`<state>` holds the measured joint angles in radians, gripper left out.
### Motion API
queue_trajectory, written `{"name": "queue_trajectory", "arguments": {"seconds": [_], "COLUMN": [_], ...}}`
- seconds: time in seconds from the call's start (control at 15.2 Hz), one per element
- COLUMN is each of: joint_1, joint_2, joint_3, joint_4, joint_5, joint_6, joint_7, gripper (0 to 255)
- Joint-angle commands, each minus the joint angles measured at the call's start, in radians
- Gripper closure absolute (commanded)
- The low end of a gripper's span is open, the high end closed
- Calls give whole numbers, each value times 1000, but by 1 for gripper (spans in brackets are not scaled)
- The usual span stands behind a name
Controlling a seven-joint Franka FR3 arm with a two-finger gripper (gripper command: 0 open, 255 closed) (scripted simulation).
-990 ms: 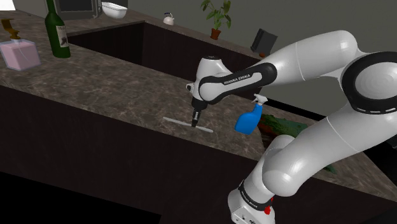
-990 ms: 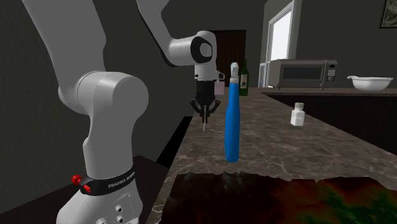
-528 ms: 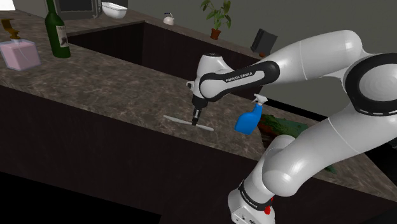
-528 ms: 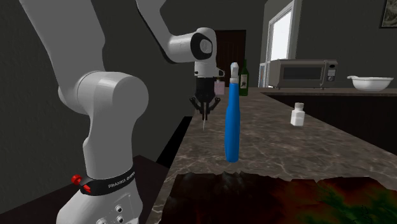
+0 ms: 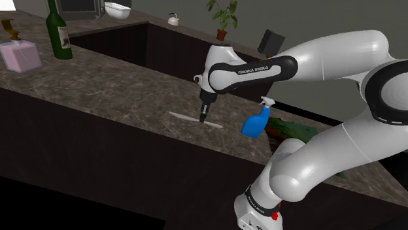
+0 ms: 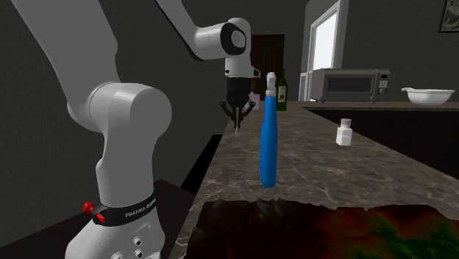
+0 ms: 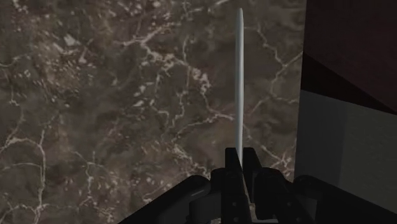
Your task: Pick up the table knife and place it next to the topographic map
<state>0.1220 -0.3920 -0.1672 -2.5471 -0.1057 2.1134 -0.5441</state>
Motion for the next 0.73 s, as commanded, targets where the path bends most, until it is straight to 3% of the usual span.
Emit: {"name": "queue_trajectory", "arguments": {"seconds": [0.0,0.66], "joint_1": [0,-11], "joint_2": [-15,-62], "joint_3": [2,-7], "joint_4": [16,101], "joint_5": [0,-6], "joint_6": [-32,-162], "joint_7": [0,-26], "gripper": [255,255]}}
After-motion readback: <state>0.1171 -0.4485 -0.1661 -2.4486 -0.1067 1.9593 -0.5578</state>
